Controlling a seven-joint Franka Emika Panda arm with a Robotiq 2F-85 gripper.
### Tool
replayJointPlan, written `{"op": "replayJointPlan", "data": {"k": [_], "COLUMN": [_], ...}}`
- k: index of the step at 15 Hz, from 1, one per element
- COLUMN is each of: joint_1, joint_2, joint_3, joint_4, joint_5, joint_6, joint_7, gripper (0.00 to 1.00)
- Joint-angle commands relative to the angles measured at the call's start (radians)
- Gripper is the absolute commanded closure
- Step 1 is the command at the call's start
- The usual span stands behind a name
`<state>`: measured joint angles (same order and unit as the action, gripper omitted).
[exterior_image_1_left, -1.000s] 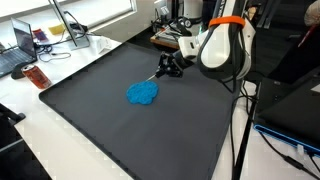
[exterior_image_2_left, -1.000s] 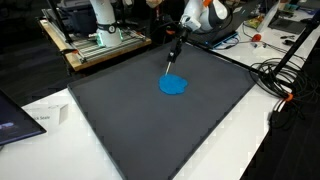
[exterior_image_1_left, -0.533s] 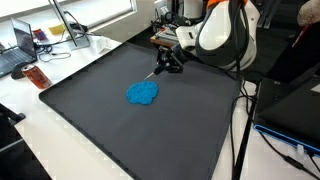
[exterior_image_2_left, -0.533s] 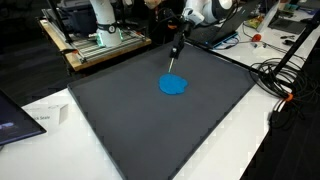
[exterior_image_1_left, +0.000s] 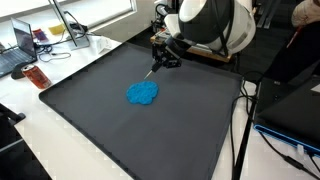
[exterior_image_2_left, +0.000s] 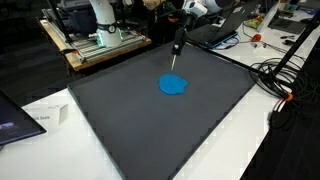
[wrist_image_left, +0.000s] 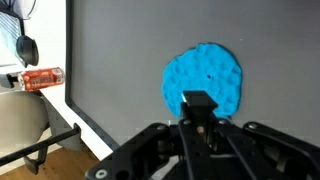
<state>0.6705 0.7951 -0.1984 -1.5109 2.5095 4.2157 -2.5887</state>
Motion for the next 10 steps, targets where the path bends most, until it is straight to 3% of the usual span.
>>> {"op": "replayJointPlan", "data": {"k": [1, 4, 10], "joint_1": [-0.12, -0.225, -0.492], "joint_2": [-0.047, -0.054, -0.053], "joint_3": [0.104, 0.194, 0.437], "joint_4": [0.018, 0.048, 0.062], "joint_5": [0.0, -0.001, -0.018], "joint_6": [0.018, 0.023, 0.023], "joint_7": [-0.082, -0.122, -0.159], "gripper": [0.97, 0.97, 0.97]}}
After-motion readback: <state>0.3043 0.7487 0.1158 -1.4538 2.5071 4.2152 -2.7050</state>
